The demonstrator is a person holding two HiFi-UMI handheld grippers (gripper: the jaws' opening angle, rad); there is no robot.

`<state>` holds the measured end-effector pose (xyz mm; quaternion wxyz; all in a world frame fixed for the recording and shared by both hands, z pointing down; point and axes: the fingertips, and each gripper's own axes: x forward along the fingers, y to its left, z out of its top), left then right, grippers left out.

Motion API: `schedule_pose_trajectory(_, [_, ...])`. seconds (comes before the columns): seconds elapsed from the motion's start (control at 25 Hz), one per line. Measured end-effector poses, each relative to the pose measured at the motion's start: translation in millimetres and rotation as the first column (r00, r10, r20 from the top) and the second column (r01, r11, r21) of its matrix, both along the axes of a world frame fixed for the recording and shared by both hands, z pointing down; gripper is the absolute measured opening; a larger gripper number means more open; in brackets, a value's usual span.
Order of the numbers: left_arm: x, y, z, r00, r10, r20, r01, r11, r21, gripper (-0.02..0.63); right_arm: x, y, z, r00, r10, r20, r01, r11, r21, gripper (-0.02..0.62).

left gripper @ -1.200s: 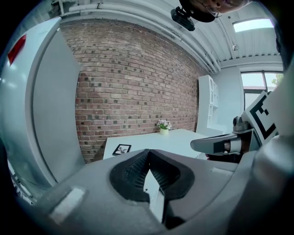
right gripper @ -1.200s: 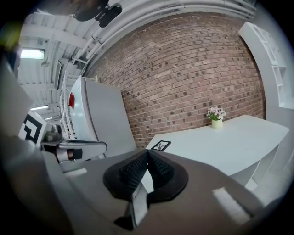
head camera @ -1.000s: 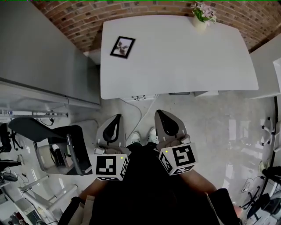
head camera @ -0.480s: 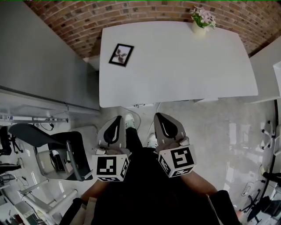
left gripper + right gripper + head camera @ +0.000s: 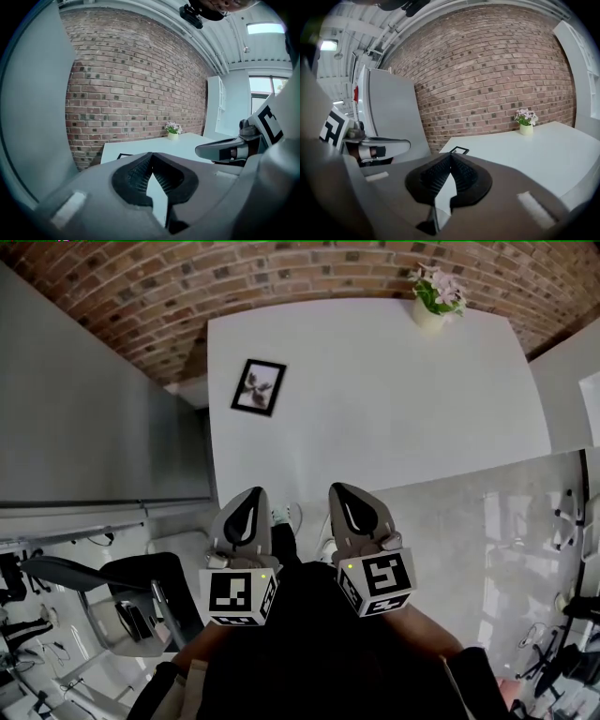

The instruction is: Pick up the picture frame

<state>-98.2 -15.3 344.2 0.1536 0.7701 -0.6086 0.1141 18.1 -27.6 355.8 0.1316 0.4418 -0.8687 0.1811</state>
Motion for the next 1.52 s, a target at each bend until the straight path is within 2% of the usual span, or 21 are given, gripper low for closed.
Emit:
schedule_pose_trajectory(0.32, [-41.9, -72.9, 4.0, 0.999, 0.050, -0.008, -0.050, 0.999, -0.015, 0.000, -41.9, -64.8, 6.7, 0.998, 0.050, -0.033, -0.052, 0.998, -0.035, 0.002])
schedule_pose_trajectory(0.84, [-102.5, -148.8, 50.1, 0.995, 0.100, -0.007, -0.100, 0.991, -0.092, 0.001, -106.1, -139.3, 45.5, 0.990, 0.097, -0.103, -0.107, 0.989, -0.101, 0.002])
schedule_pose_trajectory(1.0, [-111.5, -165.7, 73.2, 0.993, 0.115, -0.026, -0.117, 0.983, -0.140, 0.002, -116.6, -152.9, 64.1, 0.986, 0.114, -0.120, -0.131, 0.980, -0.149, 0.002])
schedule_pose_trajectory(1.08, [-115.0, -173.2, 86.9, 0.991, 0.120, -0.053, -0.128, 0.977, -0.173, 0.044, -122.0, -159.5, 73.5, 0.985, 0.119, -0.125, -0.139, 0.976, -0.167, 0.002])
schedule_pose_trajectory(1.16, [-119.5, -179.9, 98.2, 0.991, 0.120, -0.065, -0.131, 0.972, -0.196, 0.048, -127.1, -164.7, 83.4, 0.984, 0.120, -0.134, -0.144, 0.972, -0.184, 0.002])
schedule_pose_trajectory(1.24, [-123.6, -185.5, 107.8, 0.991, 0.119, -0.064, -0.130, 0.968, -0.214, 0.048, -131.2, -168.8, 93.5, 0.983, 0.119, -0.143, -0.147, 0.968, -0.202, 0.003])
schedule_pose_trajectory(1.36, [-128.4, -193.3, 123.0, 0.991, 0.120, -0.052, -0.129, 0.962, -0.240, 0.048, -135.5, -174.4, 108.3, 0.981, 0.118, -0.155, -0.152, 0.961, -0.230, 0.048])
schedule_pose_trajectory(1.52, [-132.5, -202.8, 147.2, 0.991, 0.128, -0.035, -0.133, 0.947, -0.291, 0.072, -135.8, -181.5, 130.8, 0.976, 0.124, -0.180, -0.170, 0.947, -0.274, 0.055])
